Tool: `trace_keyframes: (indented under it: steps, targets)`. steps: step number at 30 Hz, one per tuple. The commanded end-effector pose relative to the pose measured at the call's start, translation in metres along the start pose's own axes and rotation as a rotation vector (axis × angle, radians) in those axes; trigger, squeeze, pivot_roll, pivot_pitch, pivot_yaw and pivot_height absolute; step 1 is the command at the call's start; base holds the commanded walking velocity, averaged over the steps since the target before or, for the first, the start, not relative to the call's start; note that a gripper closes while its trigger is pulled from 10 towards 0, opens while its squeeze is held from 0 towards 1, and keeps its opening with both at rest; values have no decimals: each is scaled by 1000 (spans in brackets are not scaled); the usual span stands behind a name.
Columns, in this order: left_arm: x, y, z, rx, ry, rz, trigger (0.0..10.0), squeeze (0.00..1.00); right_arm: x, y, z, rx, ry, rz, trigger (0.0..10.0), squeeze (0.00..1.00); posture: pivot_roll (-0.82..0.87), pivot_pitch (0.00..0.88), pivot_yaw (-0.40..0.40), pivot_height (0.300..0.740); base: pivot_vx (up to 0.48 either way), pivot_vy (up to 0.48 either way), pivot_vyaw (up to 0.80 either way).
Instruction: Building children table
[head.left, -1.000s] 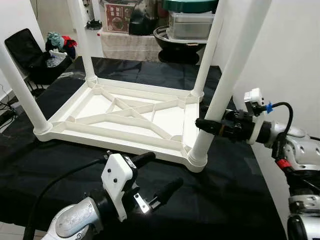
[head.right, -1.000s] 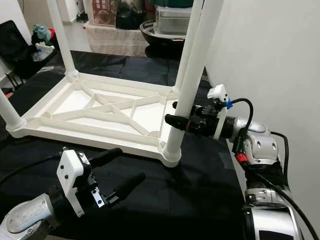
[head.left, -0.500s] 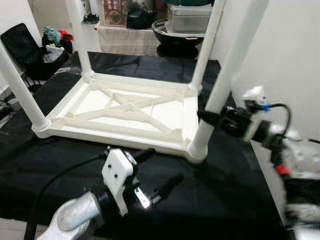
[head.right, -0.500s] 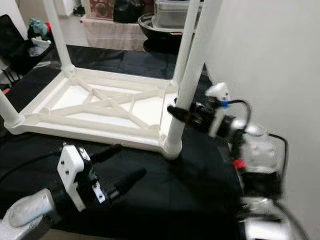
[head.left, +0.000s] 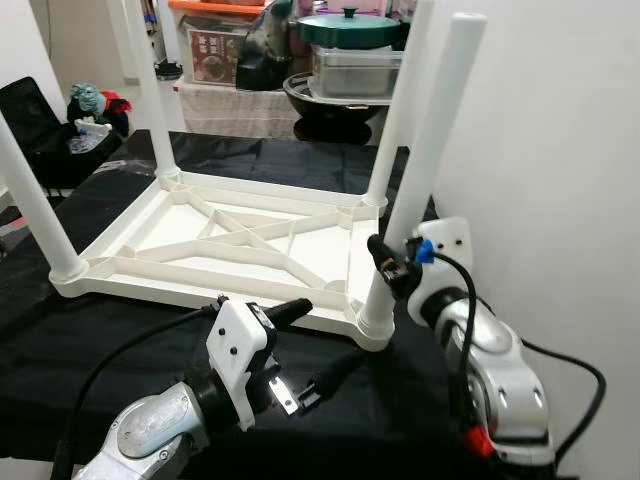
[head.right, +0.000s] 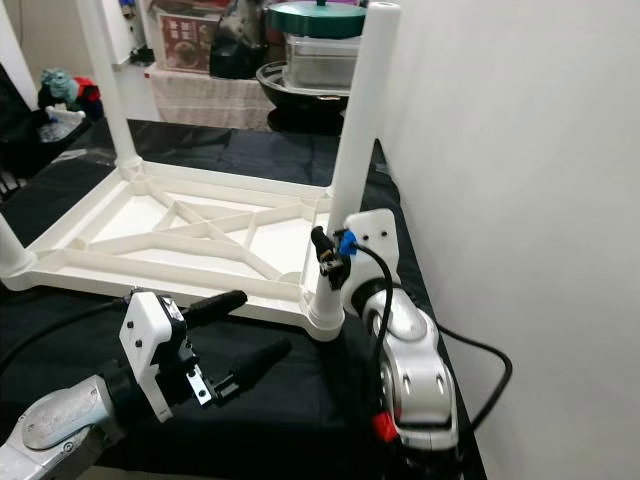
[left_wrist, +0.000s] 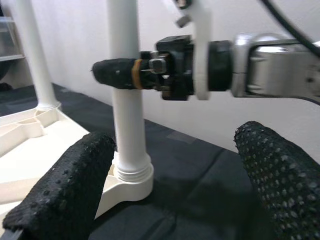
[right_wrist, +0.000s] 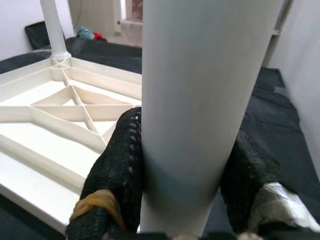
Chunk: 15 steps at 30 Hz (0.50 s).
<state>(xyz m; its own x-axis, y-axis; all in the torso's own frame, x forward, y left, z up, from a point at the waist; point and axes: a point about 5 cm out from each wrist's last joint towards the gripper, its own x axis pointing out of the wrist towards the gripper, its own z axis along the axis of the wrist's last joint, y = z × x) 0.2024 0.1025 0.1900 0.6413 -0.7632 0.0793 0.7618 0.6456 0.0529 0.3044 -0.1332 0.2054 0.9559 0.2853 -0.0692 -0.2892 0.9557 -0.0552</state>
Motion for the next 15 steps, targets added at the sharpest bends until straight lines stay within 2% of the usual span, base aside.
trace_keyframes:
  steps: [1, 2, 3, 4, 5, 6, 7, 9, 10, 11, 14, 15]
  targets:
    - [2, -1, -2, 1, 7, -6, 10000, 0, 11, -2, -17, 37, 60, 82, 10000, 1000, -6, 27, -103, 740, 0, 0, 0]
    - [2, -1, -2, 1, 7, -6, 10000, 0, 11, -2, -17, 37, 60, 82, 10000, 1000, -6, 27, -103, 740, 0, 0, 0]
    - [2, -1, -3, 2, 8, -9, 10000, 0, 15, -9, -6, 27, -28, 148, 10000, 1000, 0, 26, -101, 740, 0, 0, 0]
    - [2, -1, -3, 2, 8, -9, 10000, 0, 15, -9, -6, 27, -28, 148, 10000, 1000, 0, 26, -101, 740, 0, 0, 0]
    - [2, -1, -3, 3, 9, -11, 10000, 0, 14, -9, 3, 44, -85, 217, 10000, 1000, 3, 28, -102, 740, 0, 0, 0]
    - [2, -1, -3, 3, 9, -11, 10000, 0, 12, -15, 10, -3, -120, 263, 10000, 1000, 8, 27, -98, 740, 0, 0, 0]
    - [1, -1, -2, 4, 10, -10, 10000, 0, 7, -20, 15, -22, -133, 351, 10000, 1000, 12, 29, -102, 740, 0, 0, 0]
    - [1, -1, -2, 4, 10, -10, 10000, 0, 7, -20, 15, -22, -133, 351, 10000, 1000, 12, 29, -102, 740, 0, 0, 0]
    - [0, -1, -2, 4, 9, -9, 10000, 0, 3, -21, 18, -33, -129, 404, 10000, 1000, 12, 29, -102, 740, 0, 0, 0]
    - [-1, -1, -2, 6, 10, -4, 10000, 0, -2, -34, 19, -76, -117, 462, 10000, 1000, 19, 33, -103, 740, 0, 0, 0]
    - [-1, -1, -2, 7, 10, -1, 10000, 0, -5, -43, 21, -99, -106, 496, 10000, 1000, 18, 33, -101, 740, 0, 0, 0]
    - [-3, 0, -1, 11, 13, 8, 10000, 0, -10, -63, 22, -91, -74, 600, 10000, 992, 20, 37, -95, 740, 0, 0, 0]
